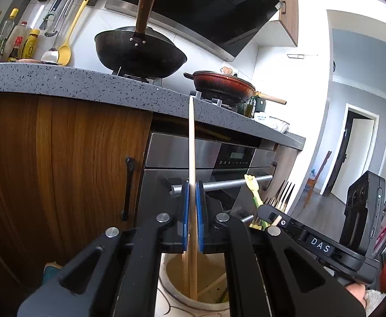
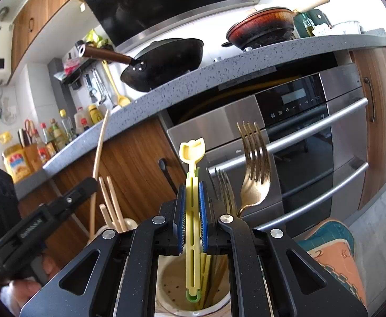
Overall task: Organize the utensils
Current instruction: 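Drop chopstick into larger cup with left tool while right drops yellow utensil into smaller cup, then withdraw both open tools from the holder back over the remaining utensils, then grasp the last wooden chopstick with left tool while right tool grasps the silver spoon, then lift the chopstick with left tool while right tool lifts the silver spoon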
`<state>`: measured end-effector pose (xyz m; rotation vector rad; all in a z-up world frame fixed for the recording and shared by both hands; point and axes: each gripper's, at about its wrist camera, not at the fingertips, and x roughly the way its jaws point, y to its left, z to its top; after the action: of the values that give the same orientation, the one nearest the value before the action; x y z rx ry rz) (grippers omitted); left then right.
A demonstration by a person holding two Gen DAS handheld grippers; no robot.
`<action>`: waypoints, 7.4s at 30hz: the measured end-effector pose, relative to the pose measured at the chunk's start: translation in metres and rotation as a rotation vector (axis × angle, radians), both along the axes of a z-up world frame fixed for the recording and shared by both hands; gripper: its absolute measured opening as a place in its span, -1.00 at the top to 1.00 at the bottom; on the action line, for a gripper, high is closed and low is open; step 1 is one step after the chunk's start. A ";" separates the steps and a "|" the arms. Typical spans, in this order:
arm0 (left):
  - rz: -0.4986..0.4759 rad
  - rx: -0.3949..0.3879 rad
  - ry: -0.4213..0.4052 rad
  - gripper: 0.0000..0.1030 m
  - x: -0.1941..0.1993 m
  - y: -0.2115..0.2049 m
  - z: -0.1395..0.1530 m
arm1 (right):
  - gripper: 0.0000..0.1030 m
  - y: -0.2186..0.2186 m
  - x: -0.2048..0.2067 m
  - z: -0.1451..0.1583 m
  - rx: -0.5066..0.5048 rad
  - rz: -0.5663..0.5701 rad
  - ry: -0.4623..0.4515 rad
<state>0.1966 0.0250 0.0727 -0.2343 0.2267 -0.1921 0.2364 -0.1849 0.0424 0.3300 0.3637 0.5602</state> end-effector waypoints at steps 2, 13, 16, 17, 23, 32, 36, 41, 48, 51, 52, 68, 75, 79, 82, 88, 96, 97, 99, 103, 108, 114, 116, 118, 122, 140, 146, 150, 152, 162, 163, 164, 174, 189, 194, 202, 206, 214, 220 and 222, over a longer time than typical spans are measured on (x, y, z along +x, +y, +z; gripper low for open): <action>-0.004 0.019 -0.001 0.91 -0.003 -0.001 -0.001 | 0.79 0.003 -0.002 -0.002 -0.016 -0.001 -0.018; -0.017 0.083 0.022 0.91 -0.023 0.002 -0.003 | 0.79 0.009 -0.021 -0.014 -0.126 -0.035 -0.080; -0.017 0.089 0.041 0.91 -0.027 0.004 -0.007 | 0.79 0.007 -0.028 -0.017 -0.141 -0.036 -0.077; -0.013 0.094 0.048 0.91 -0.028 0.005 -0.008 | 0.79 0.007 -0.029 -0.018 -0.146 -0.036 -0.076; -0.012 0.119 0.090 0.91 -0.030 0.007 -0.016 | 0.79 0.003 -0.041 -0.022 -0.172 -0.047 -0.055; -0.023 0.140 0.108 0.80 -0.034 0.001 -0.018 | 0.79 -0.009 -0.049 -0.029 -0.154 -0.063 -0.015; -0.023 0.130 0.097 0.32 -0.038 0.002 -0.016 | 0.79 -0.013 -0.050 -0.029 -0.144 -0.065 -0.008; -0.010 0.139 0.092 0.32 -0.042 0.003 -0.013 | 0.79 -0.016 -0.050 -0.029 -0.145 -0.079 0.006; -0.002 0.143 0.116 0.28 -0.048 0.007 -0.012 | 0.44 -0.021 -0.054 -0.029 -0.140 -0.089 0.028; 0.003 0.143 0.133 0.21 -0.052 0.009 -0.012 | 0.31 -0.025 -0.060 -0.027 -0.144 -0.108 0.040; 0.004 0.146 0.140 0.18 -0.054 0.010 -0.012 | 0.22 -0.027 -0.062 -0.027 -0.144 -0.112 0.045; 0.014 0.203 0.254 -0.74 -0.093 0.004 -0.040 | -0.81 -0.037 -0.120 -0.018 -0.253 -0.118 0.062; 0.013 0.248 0.276 -0.87 -0.111 -0.007 -0.049 | -0.87 -0.035 -0.141 -0.014 -0.306 -0.107 0.038; -0.006 0.263 0.304 -0.89 -0.117 -0.016 -0.055 | -0.88 -0.037 -0.149 -0.019 -0.344 -0.088 0.048; -0.026 0.275 0.329 -0.89 -0.121 -0.025 -0.063 | -0.88 -0.040 -0.154 -0.026 -0.373 -0.092 0.064; -0.086 0.279 0.433 -0.89 -0.125 -0.042 -0.087 | -0.88 -0.047 -0.160 -0.042 -0.392 -0.077 0.123; -0.130 0.305 0.538 -0.88 -0.125 -0.070 -0.113 | -0.88 -0.061 -0.167 -0.051 -0.385 -0.077 0.157; -0.136 0.302 0.549 -0.88 -0.124 -0.074 -0.115 | -0.88 -0.063 -0.167 -0.052 -0.379 -0.077 0.164; -0.140 0.298 0.565 -0.88 -0.121 -0.079 -0.119 | -0.88 -0.066 -0.167 -0.052 -0.370 -0.076 0.171; -0.151 0.318 0.612 -0.74 -0.114 -0.096 -0.130 | -0.88 -0.068 -0.168 -0.052 -0.366 -0.076 0.172; -0.159 0.379 0.659 -0.36 -0.107 -0.113 -0.143 | -0.88 -0.070 -0.170 -0.052 -0.364 -0.077 0.170; -0.200 0.438 0.654 0.60 -0.111 -0.118 -0.139 | -0.88 -0.072 -0.170 -0.053 -0.365 -0.086 0.182; -0.228 0.449 0.661 0.81 -0.114 -0.116 -0.136 | -0.88 -0.069 -0.170 -0.053 -0.369 -0.077 0.183; -0.232 0.457 0.665 0.90 -0.116 -0.113 -0.134 | -0.88 -0.063 -0.170 -0.054 -0.383 -0.058 0.184; -0.234 0.437 0.692 1.00 -0.122 -0.093 -0.128 | -0.88 -0.042 -0.166 -0.059 -0.440 -0.006 0.193; -0.212 0.362 0.691 1.00 -0.129 -0.054 -0.125 | 0.23 0.049 -0.121 -0.103 -0.625 0.273 0.304; -0.221 0.354 0.684 1.00 -0.132 -0.051 -0.121 | 0.58 0.068 -0.112 -0.107 -0.681 0.301 0.309; -0.228 0.337 0.686 1.00 -0.131 -0.051 -0.119 | 0.92 0.070 -0.111 -0.106 -0.660 0.340 0.328; -0.238 0.325 0.690 1.00 -0.131 -0.052 -0.119 | 0.92 0.068 -0.116 -0.105 -0.657 0.324 0.314; -0.285 0.322 0.724 0.26 -0.126 -0.090 -0.124 | 0.92 0.016 -0.144 -0.078 -0.533 0.228 0.233; -0.277 0.342 0.735 0.27 -0.125 -0.094 -0.126 | 0.92 0.010 -0.146 -0.076 -0.521 0.222 0.234; -0.271 0.366 0.745 0.33 -0.124 -0.098 -0.130 | 0.92 0.007 -0.147 -0.075 -0.514 0.220 0.235; -0.248 0.413 0.732 0.91 -0.126 -0.088 -0.129 | 0.92 -0.005 -0.159 -0.062 -0.442 0.214 0.189; -0.190 0.182 0.270 0.91 -0.142 -0.033 -0.026 | 0.92 -0.017 -0.145 0.003 -0.266 0.109 0.000; -0.136 0.077 0.150 0.91 -0.108 -0.015 0.003 | 0.92 -0.012 -0.115 0.027 -0.206 0.071 -0.052; -0.101 -0.037 0.027 0.91 -0.058 0.003 0.027 | 0.92 -0.007 -0.067 0.043 -0.115 0.012 -0.097; -0.082 -0.056 -0.009 0.91 -0.032 0.001 0.027 | 0.92 -0.009 -0.043 0.043 -0.022 -0.026 -0.087; -0.044 -0.076 -0.042 0.91 -0.009 -0.003 0.008 | 0.92 -0.005 -0.016 0.033 0.050 -0.064 -0.076; -0.031 -0.046 -0.048 0.91 -0.005 -0.003 -0.002 | 0.92 0.001 -0.011 0.021 0.023 -0.082 -0.086; -0.034 -0.039 -0.043 0.91 -0.005 -0.003 -0.006 | 0.92 0.005 -0.010 0.017 0.000 -0.086 -0.093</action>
<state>0.1916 0.0224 0.0669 -0.2644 0.1841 -0.2352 0.2260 -0.1801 0.0592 0.3168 0.2588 0.4891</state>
